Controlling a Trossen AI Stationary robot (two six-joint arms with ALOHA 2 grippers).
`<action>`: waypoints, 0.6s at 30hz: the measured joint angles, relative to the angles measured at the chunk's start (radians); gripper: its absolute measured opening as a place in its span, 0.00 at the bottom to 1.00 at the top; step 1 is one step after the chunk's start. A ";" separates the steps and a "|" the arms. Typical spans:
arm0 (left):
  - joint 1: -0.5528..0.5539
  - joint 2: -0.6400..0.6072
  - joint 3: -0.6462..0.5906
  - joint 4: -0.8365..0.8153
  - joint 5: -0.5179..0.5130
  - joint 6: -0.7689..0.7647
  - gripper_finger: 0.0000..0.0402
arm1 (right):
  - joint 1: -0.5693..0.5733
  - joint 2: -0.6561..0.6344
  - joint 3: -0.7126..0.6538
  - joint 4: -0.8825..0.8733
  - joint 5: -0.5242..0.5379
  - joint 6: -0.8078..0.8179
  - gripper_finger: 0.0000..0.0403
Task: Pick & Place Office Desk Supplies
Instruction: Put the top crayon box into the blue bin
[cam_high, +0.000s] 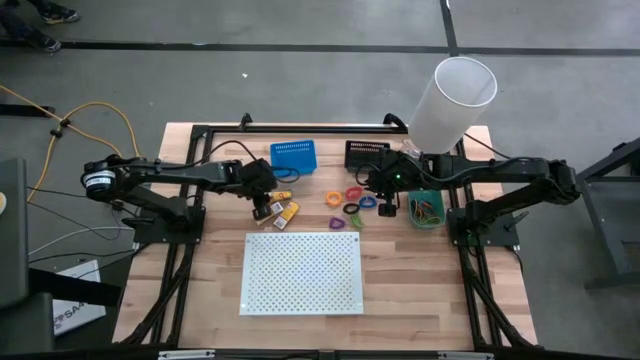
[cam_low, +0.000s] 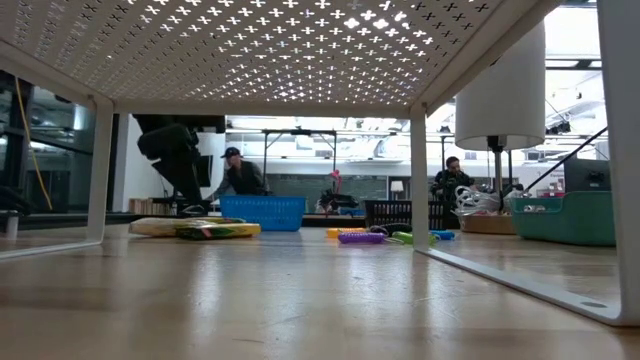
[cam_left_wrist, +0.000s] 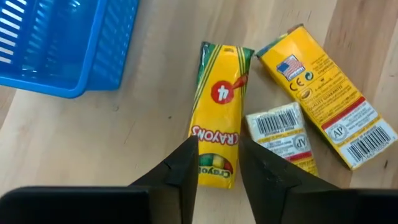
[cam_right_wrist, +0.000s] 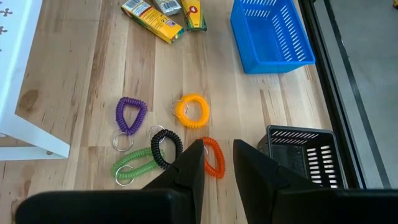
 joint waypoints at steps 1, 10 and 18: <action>0.000 0.000 0.000 -0.002 0.000 0.006 0.30 | 0.000 0.000 0.000 0.000 0.000 0.000 0.18; 0.000 0.000 0.000 -0.002 0.000 0.037 0.45 | 0.000 0.000 0.000 0.000 0.000 0.000 0.18; -0.004 0.053 0.000 0.002 -0.006 0.051 0.46 | 0.000 0.000 0.000 0.000 0.000 0.000 0.18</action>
